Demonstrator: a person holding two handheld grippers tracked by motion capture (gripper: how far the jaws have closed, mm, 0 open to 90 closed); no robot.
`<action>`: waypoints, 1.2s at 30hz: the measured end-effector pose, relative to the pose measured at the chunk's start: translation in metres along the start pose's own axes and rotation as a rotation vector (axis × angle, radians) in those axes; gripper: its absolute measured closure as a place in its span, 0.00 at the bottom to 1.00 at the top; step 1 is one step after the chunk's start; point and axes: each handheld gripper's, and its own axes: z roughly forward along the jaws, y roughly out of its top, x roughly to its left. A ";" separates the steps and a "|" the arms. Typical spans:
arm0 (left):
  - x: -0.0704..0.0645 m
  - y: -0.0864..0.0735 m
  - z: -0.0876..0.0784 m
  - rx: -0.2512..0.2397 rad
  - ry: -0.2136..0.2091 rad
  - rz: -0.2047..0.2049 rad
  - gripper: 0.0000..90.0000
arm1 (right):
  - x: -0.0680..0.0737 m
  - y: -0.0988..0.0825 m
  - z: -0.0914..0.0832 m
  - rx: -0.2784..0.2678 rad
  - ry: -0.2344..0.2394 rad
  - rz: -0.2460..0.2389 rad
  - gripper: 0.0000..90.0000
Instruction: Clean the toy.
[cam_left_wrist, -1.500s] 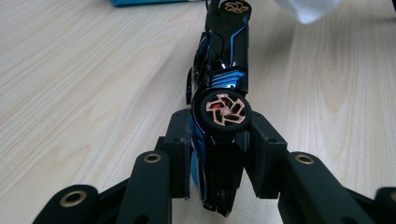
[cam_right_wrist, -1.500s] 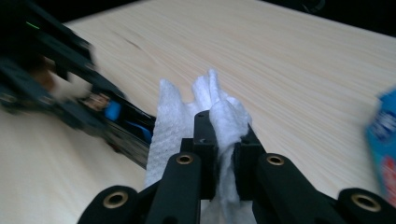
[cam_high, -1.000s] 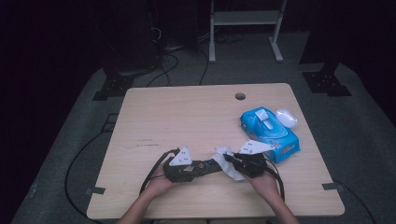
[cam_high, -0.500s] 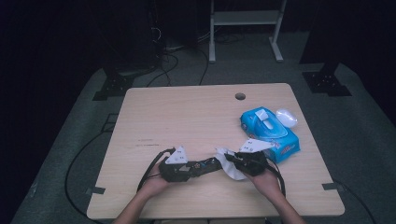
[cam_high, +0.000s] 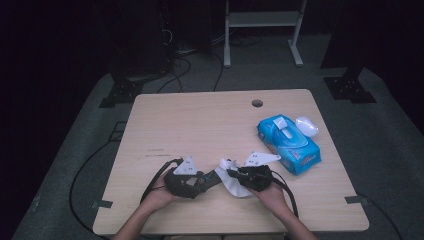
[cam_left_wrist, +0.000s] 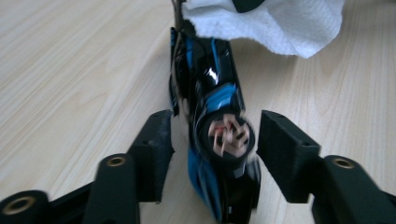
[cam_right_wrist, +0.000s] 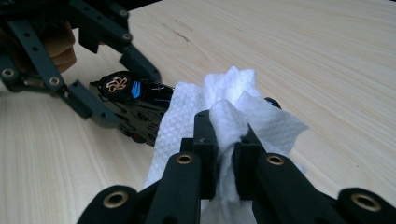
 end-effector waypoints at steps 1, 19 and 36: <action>0.000 0.004 0.003 0.015 0.011 0.009 0.49 | -0.001 -0.001 0.000 -0.004 -0.001 0.001 0.92; 0.004 0.002 0.008 0.076 0.025 0.005 0.70 | -0.009 -0.004 -0.009 -0.010 -0.053 0.014 0.92; -0.002 0.045 0.037 0.204 0.016 0.052 0.42 | -0.031 -0.010 -0.030 -0.069 -0.092 0.131 0.92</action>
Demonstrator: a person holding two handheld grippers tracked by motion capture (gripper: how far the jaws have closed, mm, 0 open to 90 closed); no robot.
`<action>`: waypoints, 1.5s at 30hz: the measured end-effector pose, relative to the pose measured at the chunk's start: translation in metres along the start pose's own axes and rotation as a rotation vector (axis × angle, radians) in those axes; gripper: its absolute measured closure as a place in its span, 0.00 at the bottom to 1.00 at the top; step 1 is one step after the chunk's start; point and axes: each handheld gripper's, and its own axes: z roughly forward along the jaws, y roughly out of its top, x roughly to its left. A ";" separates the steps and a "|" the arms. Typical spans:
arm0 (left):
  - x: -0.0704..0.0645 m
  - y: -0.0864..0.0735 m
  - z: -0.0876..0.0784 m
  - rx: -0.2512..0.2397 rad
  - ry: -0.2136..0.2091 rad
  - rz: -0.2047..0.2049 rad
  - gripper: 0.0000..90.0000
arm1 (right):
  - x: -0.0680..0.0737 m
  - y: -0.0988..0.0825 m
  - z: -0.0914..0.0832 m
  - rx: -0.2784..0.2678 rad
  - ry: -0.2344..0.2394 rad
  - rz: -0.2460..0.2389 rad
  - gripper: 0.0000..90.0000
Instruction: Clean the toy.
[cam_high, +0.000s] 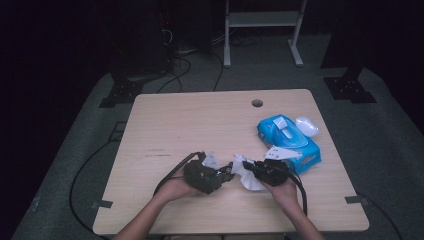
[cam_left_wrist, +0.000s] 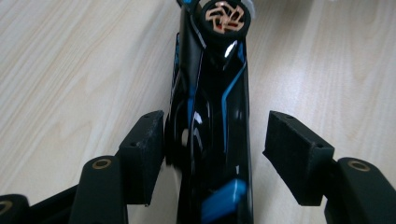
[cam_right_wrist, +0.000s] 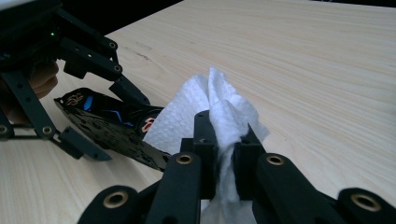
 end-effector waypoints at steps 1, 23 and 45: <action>0.000 0.004 0.002 0.012 0.003 0.005 0.42 | -0.001 0.000 -0.001 0.001 -0.002 0.007 0.92; -0.001 0.032 0.006 0.077 -0.006 0.069 0.63 | 0.002 -0.003 0.016 0.030 0.153 0.091 0.92; -0.010 0.033 -0.017 -0.182 -0.028 0.047 0.64 | 0.005 0.020 -0.021 -0.122 0.100 0.020 0.92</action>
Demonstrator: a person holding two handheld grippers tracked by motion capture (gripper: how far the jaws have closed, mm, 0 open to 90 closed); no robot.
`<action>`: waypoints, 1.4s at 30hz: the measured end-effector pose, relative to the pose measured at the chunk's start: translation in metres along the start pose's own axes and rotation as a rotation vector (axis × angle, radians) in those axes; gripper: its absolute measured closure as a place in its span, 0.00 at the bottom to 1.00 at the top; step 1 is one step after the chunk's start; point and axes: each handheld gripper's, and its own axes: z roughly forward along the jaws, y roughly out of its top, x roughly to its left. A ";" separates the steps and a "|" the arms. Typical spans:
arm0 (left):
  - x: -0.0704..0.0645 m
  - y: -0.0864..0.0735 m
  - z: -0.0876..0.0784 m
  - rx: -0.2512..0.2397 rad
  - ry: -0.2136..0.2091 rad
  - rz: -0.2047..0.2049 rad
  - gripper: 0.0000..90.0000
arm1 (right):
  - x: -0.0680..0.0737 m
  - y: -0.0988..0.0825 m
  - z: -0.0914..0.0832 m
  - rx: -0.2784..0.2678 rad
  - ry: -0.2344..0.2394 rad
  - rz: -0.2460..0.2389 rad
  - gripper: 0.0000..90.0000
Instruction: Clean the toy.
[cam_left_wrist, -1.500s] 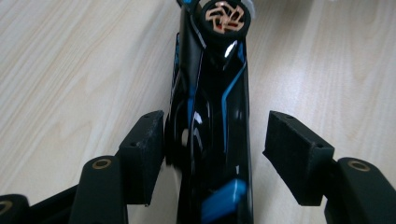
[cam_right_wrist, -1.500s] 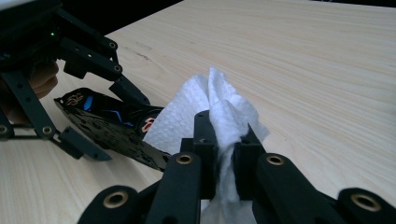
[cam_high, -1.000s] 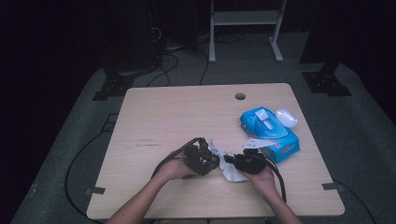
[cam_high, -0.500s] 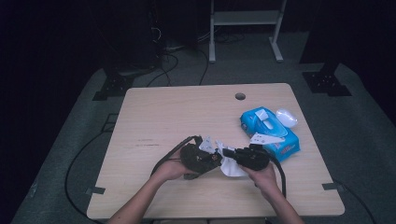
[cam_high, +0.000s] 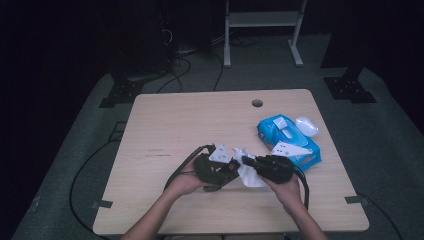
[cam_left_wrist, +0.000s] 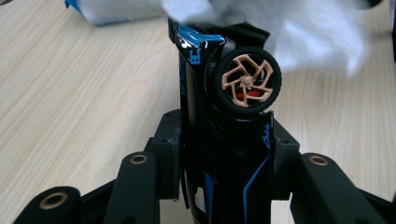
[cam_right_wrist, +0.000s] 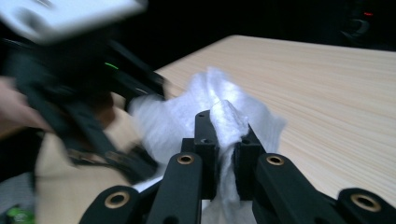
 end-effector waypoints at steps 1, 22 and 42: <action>-0.001 0.000 0.001 0.004 0.003 0.009 0.63 | 0.000 0.000 -0.001 -0.004 0.003 0.005 0.92; -0.002 0.000 -0.007 -0.109 0.024 -0.026 0.64 | 0.008 0.009 -0.005 -0.042 -0.024 -0.033 0.93; 0.004 -0.004 -0.011 -0.154 0.014 -0.058 0.64 | 0.003 0.002 -0.002 -0.024 -0.035 0.010 0.93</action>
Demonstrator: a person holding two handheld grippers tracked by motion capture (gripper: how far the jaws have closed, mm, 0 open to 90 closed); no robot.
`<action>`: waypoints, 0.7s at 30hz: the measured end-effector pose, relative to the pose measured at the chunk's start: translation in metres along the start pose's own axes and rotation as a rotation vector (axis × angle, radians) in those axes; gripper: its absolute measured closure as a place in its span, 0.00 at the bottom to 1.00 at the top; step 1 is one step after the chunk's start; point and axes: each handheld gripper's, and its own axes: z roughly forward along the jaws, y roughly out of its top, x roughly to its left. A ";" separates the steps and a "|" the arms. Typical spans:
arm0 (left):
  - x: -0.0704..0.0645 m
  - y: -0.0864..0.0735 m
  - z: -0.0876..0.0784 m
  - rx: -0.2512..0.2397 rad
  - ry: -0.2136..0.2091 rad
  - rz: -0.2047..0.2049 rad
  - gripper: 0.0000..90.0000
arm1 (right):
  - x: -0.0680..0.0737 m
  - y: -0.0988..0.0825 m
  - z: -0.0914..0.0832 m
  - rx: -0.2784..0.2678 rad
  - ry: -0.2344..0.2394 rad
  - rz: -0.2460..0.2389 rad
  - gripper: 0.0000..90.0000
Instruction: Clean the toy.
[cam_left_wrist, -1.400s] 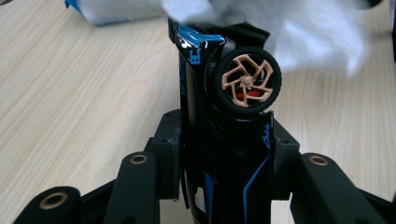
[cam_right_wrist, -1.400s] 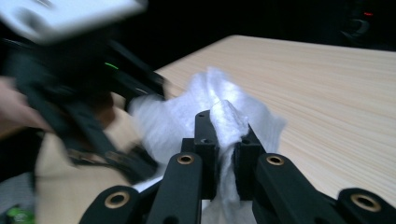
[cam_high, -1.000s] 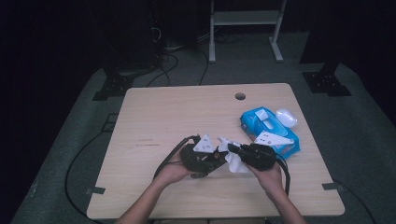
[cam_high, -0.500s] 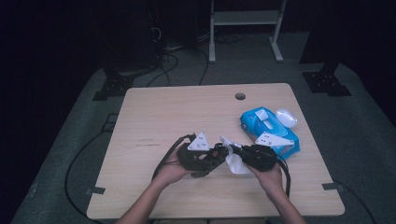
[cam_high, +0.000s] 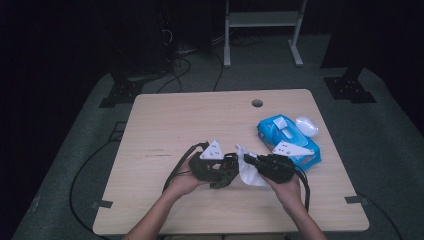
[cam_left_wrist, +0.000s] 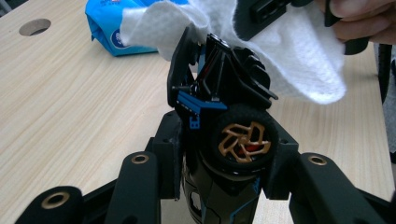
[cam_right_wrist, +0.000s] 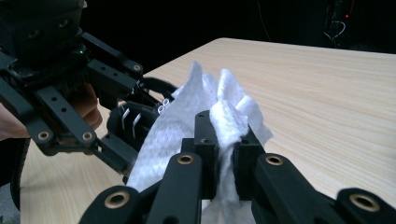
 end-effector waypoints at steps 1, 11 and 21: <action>0.000 0.000 0.001 0.008 0.003 0.003 0.64 | 0.003 0.001 -0.001 -0.009 0.003 -0.002 0.92; 0.000 0.001 -0.003 -0.007 0.009 0.004 0.64 | 0.001 0.000 -0.001 0.007 -0.036 -0.033 0.93; -0.002 0.002 0.001 0.005 0.022 0.016 0.64 | 0.006 0.003 0.002 -0.007 -0.017 -0.052 0.93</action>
